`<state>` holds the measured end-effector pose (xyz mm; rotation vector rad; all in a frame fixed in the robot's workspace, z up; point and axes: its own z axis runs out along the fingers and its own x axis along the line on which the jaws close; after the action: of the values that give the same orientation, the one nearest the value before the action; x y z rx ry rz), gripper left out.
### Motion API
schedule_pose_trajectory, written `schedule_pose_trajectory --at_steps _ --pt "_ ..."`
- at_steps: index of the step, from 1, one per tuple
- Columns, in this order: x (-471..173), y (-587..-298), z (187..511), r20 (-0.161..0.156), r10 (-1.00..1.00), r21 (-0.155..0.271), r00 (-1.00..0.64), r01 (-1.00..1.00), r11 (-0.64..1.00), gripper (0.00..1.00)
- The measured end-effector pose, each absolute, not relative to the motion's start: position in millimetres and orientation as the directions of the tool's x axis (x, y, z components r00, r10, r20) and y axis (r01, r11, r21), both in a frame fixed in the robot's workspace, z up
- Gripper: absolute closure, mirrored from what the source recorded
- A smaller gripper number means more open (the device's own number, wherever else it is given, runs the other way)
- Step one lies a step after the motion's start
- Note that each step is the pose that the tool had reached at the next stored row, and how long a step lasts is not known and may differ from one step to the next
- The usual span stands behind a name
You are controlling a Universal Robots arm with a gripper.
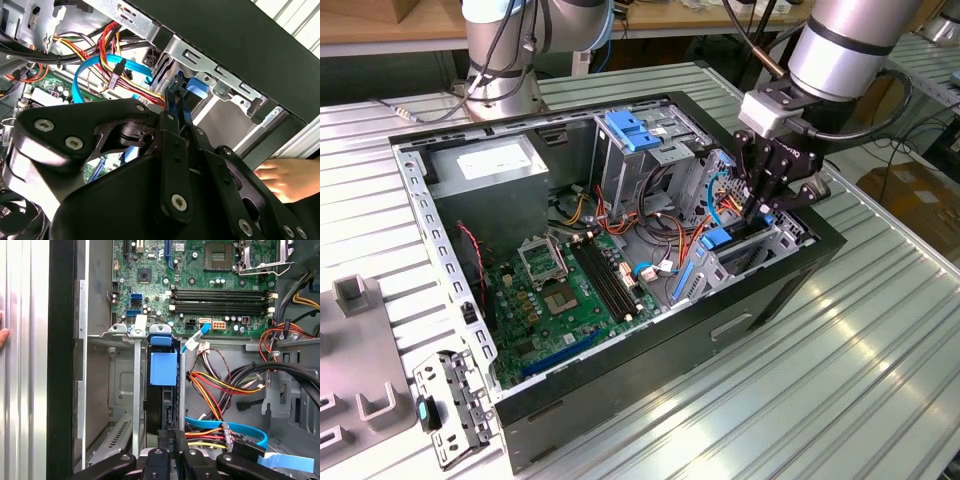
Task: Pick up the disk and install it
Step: 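Insert the first disk wire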
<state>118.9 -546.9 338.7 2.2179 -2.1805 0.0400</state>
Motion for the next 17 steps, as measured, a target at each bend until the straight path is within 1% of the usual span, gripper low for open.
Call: schedule_pose_trajectory --at_steps 5,6,7,11,12,14,17 --pt "119 -547 339 0.038 -0.999 0.004 0.017 -1.000 -0.017 0.83" --pt "119 -547 341 0.038 -0.999 0.004 0.017 -1.000 -0.017 0.82" --pt "119 -547 344 0.039 -0.999 0.004 0.017 -1.000 -0.017 0.76" --pt "119 -547 354 0.039 -0.999 0.004 0.017 -1.000 -0.017 0.76" --pt "119 -547 355 0.040 -0.999 0.004 0.017 -1.000 -0.017 0.77" --pt "119 -547 355 0.039 -0.999 0.004 0.017 -1.000 -0.017 0.89" --pt "119 -547 356 0.039 -0.999 0.004 0.017 -1.000 -0.017 0.89"
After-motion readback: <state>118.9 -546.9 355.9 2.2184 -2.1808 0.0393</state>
